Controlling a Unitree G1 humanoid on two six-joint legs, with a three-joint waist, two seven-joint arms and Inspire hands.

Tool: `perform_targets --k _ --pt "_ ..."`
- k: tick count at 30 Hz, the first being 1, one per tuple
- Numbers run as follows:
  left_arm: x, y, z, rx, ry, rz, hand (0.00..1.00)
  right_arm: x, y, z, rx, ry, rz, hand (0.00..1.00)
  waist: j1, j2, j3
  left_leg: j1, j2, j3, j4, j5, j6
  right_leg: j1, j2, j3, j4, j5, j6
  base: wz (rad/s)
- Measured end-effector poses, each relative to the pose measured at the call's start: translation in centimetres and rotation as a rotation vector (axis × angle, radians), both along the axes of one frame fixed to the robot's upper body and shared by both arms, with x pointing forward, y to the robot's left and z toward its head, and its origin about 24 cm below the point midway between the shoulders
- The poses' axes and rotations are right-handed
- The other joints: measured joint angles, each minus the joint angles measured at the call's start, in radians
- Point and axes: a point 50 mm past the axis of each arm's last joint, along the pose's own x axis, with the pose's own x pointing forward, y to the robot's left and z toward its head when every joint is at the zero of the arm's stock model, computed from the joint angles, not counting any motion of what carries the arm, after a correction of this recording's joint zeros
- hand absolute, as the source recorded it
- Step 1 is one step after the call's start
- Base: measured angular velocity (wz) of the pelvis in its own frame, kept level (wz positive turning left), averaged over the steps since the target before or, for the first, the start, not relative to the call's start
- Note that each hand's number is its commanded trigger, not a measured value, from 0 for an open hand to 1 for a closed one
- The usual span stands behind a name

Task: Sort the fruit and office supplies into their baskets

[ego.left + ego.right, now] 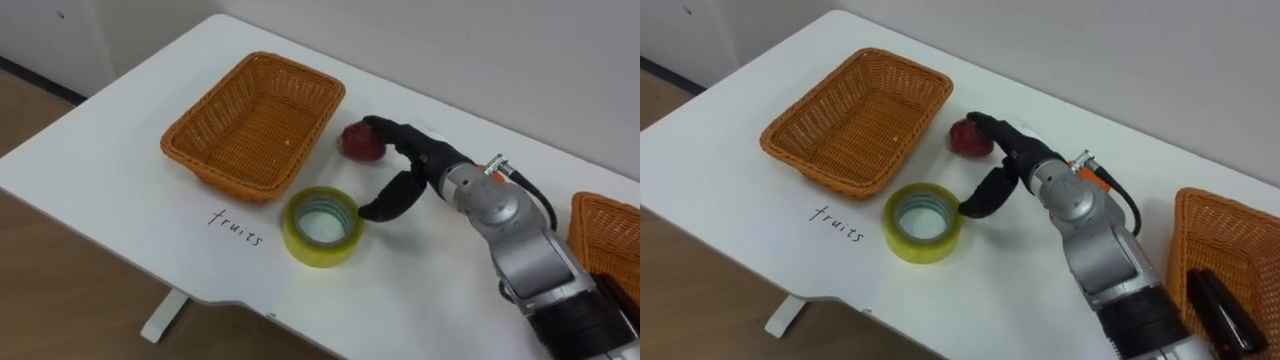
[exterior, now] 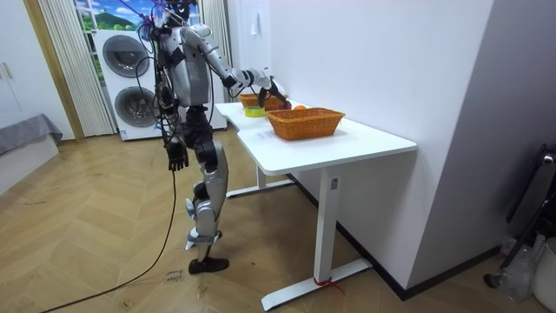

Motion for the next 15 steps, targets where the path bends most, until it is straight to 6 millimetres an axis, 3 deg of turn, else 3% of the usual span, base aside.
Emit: perform_targets --k 15 --pt "-0.52 -0.10 -0.12 -0.006 0.025 0.004 0.00 -0.07 0.35 -0.07 0.050 0.021 0.014 0.00 -0.004 0.000 -0.0003 -0.002 -0.001 0.000 -0.001 0.000 0.000 0.000 0.001 0.000 0.001 0.000 0.000 0.00"
